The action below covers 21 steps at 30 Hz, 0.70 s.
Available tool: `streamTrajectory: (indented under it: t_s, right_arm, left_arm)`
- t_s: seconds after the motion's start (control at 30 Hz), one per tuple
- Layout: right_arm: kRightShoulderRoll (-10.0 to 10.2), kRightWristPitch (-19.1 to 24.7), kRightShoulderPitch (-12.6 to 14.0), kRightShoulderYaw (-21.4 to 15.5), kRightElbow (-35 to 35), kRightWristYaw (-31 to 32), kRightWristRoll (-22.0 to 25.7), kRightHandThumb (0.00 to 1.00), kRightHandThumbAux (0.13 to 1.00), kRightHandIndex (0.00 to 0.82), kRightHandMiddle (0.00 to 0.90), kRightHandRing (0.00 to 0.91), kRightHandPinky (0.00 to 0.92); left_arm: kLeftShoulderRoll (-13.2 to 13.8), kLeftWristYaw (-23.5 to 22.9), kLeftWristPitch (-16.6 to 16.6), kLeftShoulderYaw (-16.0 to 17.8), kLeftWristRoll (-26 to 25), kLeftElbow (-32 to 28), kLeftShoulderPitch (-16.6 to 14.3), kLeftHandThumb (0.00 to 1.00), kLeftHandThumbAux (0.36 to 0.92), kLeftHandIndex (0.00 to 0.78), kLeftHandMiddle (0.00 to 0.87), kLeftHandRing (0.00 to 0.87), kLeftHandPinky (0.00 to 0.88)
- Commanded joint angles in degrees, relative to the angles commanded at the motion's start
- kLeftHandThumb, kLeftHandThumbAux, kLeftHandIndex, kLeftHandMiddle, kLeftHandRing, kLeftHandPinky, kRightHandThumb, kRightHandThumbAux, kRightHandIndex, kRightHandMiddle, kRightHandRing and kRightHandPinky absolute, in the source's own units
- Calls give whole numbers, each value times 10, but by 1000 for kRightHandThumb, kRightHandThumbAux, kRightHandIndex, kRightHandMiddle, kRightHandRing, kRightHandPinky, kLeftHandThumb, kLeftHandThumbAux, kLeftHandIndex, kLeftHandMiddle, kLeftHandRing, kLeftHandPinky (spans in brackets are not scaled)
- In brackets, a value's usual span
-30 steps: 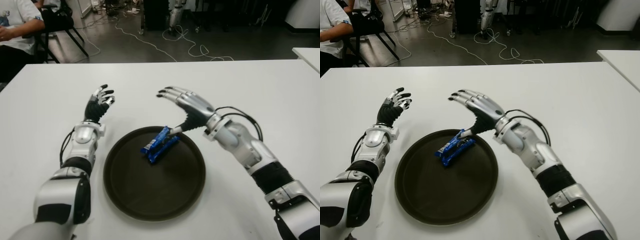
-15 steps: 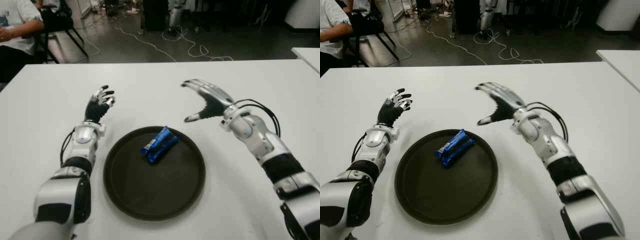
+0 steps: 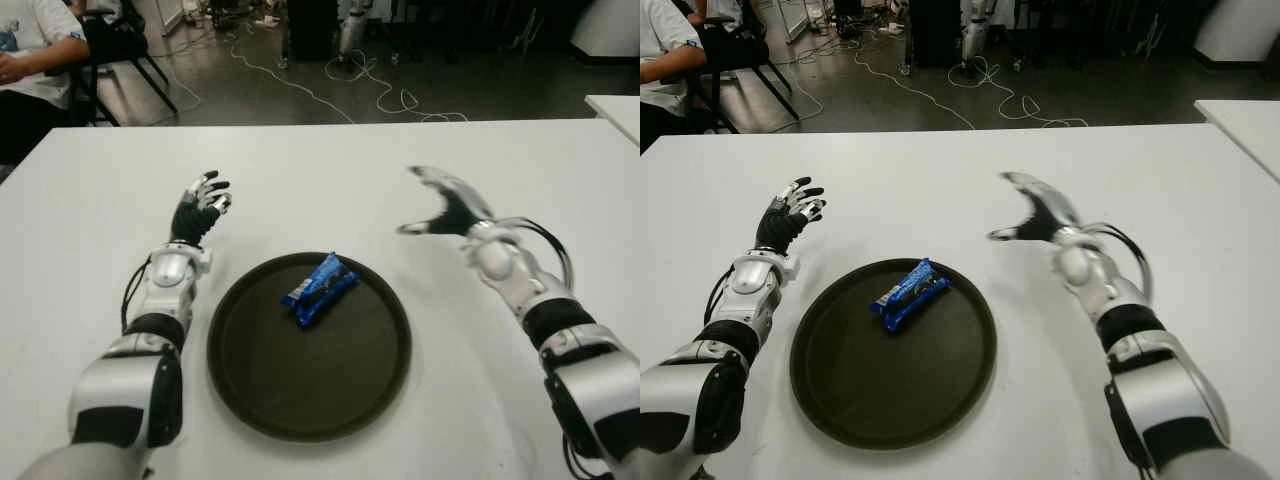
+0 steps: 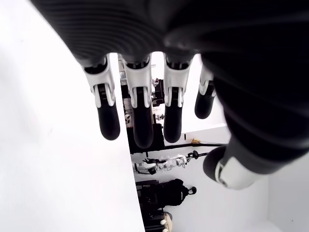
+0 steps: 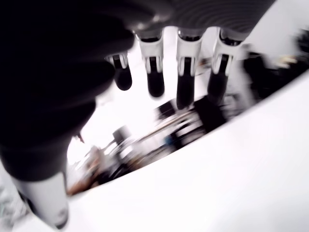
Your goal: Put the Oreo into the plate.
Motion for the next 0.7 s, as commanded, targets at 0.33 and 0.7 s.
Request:
streamTrajectory:
  t_s: [0.33,0.7]
  right_arm:
    - [19,15,-26,-105,16,77,122,0,713,234,321,335,350]
    - [19,50,-36,-179,14,192,207,0,682,221,310,337,357]
  left_arm:
    - [-2,-4,3,-2,2,-1,0,186,669,148,225,219,236]
    - [-3,2,-2,-4,3,-1,1,188,675,145,222,216,229]
